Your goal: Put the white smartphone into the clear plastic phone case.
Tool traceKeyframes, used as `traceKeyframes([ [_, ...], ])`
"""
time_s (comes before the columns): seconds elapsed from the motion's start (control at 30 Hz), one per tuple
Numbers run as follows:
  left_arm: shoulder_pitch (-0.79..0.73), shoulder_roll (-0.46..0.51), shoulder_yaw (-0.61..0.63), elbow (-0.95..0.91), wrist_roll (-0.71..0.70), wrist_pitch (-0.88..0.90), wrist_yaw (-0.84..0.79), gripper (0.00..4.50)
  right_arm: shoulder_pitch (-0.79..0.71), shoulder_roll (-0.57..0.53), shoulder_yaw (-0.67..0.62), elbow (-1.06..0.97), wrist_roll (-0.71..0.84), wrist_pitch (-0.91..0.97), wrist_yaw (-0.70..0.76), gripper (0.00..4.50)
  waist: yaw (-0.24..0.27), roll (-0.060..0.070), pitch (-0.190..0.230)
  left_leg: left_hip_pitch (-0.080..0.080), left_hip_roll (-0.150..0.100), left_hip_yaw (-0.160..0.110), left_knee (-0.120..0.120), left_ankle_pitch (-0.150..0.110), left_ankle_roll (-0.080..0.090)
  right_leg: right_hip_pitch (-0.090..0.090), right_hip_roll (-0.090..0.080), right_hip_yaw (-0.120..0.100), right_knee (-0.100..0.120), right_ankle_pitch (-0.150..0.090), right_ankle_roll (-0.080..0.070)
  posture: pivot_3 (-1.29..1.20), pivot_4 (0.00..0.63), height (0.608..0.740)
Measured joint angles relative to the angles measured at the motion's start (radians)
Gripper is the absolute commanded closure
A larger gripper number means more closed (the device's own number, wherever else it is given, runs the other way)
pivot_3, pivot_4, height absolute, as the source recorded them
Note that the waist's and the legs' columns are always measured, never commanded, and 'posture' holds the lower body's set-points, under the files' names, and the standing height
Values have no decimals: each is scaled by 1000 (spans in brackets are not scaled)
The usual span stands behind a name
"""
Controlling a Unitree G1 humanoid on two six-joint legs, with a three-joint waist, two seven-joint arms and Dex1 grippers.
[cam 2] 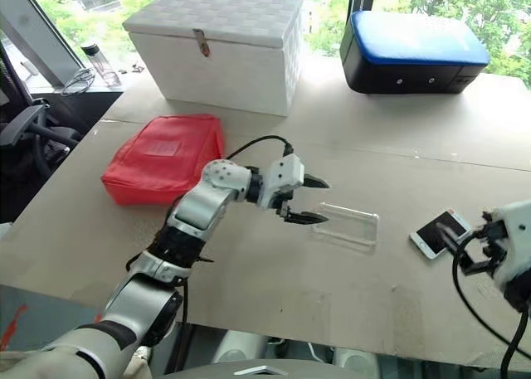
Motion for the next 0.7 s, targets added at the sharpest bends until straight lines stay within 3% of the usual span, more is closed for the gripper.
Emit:
traceKeyframes([
  [0.17,34,-8,46,-97,-47,4,89,719,-150,-75,-1,120,79,180,20,0,-4,0,0,0,0,1,0,0,1,1,1,1,0,0,0,0,150,740],
  [0.4,85,-6,62,-141,-72,9,145,719,-254,-80,-3,165,163,336,0,0,-3,0,0,0,0,1,0,0,1,1,2,1,0,2,3,0,150,740],
  [0.5,128,10,60,-185,-106,33,139,719,-307,-14,-13,159,192,494,-81,0,-3,0,0,0,0,1,0,0,1,1,1,1,0,2,3,0,150,740],
  [0.7,134,-8,68,-193,-191,-51,79,719,-380,231,-26,84,110,650,-272,0,-6,3,-1,0,0,2,0,0,1,0,1,2,1,1,2,0,150,740],
])
